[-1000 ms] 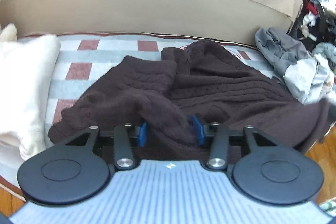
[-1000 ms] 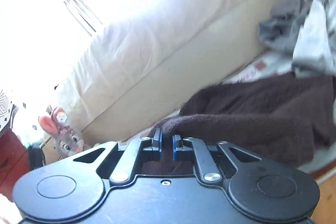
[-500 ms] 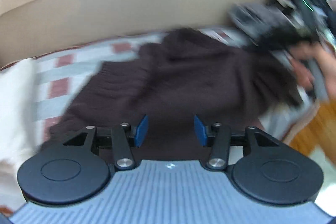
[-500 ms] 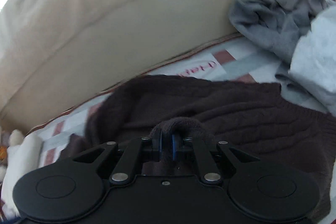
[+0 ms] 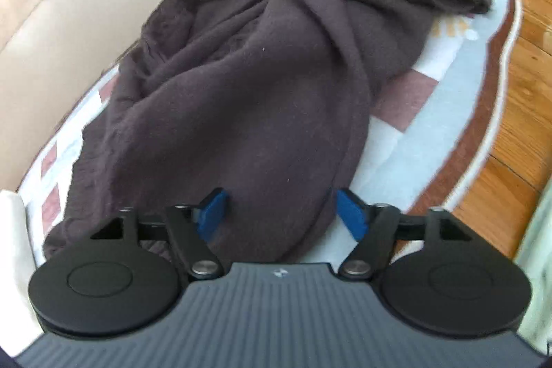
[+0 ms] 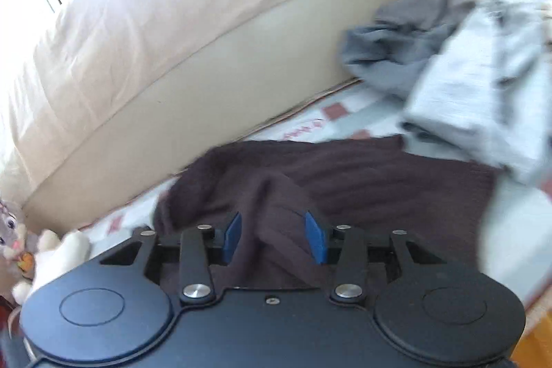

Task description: Fold clothes

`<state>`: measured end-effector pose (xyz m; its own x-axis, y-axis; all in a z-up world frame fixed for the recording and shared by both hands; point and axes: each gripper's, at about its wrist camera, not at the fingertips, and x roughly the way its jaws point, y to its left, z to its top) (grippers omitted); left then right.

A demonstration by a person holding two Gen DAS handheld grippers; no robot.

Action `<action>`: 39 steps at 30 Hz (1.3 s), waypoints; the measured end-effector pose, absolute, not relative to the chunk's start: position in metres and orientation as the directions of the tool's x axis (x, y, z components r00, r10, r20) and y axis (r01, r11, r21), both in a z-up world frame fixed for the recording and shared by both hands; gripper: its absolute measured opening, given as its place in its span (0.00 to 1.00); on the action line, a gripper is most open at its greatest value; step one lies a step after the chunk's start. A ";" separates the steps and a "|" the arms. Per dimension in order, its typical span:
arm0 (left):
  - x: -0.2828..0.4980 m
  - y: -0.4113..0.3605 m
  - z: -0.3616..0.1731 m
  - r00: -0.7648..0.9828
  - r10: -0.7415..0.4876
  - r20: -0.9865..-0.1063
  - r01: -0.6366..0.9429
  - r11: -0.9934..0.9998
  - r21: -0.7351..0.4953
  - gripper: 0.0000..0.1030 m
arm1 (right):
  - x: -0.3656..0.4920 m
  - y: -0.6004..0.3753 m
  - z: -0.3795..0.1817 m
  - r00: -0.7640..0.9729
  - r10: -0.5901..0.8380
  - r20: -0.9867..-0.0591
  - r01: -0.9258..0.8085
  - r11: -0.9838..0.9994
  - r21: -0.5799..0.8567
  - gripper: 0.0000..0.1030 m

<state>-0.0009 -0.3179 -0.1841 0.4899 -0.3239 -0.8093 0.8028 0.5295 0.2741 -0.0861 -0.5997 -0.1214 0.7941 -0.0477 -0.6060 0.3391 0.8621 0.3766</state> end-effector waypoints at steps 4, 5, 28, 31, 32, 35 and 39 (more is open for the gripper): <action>0.016 -0.313 -0.174 0.466 -0.326 -0.823 0.764 0.617 0.188 0.54 | -0.128 -0.599 -0.132 0.744 -0.127 -0.656 0.374 0.893 0.251 0.46; 0.019 -0.308 -0.168 0.472 -0.329 -0.818 0.745 0.645 0.170 0.22 | -0.139 -0.599 -0.134 0.730 -0.148 -0.667 0.381 0.898 0.219 0.46; 0.022 -0.316 -0.143 0.361 -0.557 -0.748 0.729 0.668 -0.146 0.44 | -0.115 -0.633 -0.173 0.812 0.104 -0.574 0.381 0.650 0.657 0.54; 0.019 -0.333 -0.151 0.335 -0.575 -0.746 0.758 0.635 -0.150 0.82 | -0.115 -0.638 -0.178 0.824 0.106 -0.557 0.393 0.601 0.696 0.54; 0.021 -0.338 -0.155 0.311 -0.569 -0.761 0.764 0.626 -0.155 0.84 | -0.116 -0.640 -0.180 0.832 0.109 -0.544 0.390 0.582 0.713 0.54; 0.023 -0.352 -0.167 0.334 -0.486 -0.808 0.767 0.639 -0.067 0.80 | -0.121 -0.645 -0.184 0.856 0.115 -0.504 0.379 0.523 0.763 0.54; 0.016 -0.351 -0.158 0.543 -0.338 -0.769 0.679 0.715 0.166 0.25 | -0.127 -0.652 -0.190 0.886 0.117 -0.448 0.358 0.441 0.823 0.54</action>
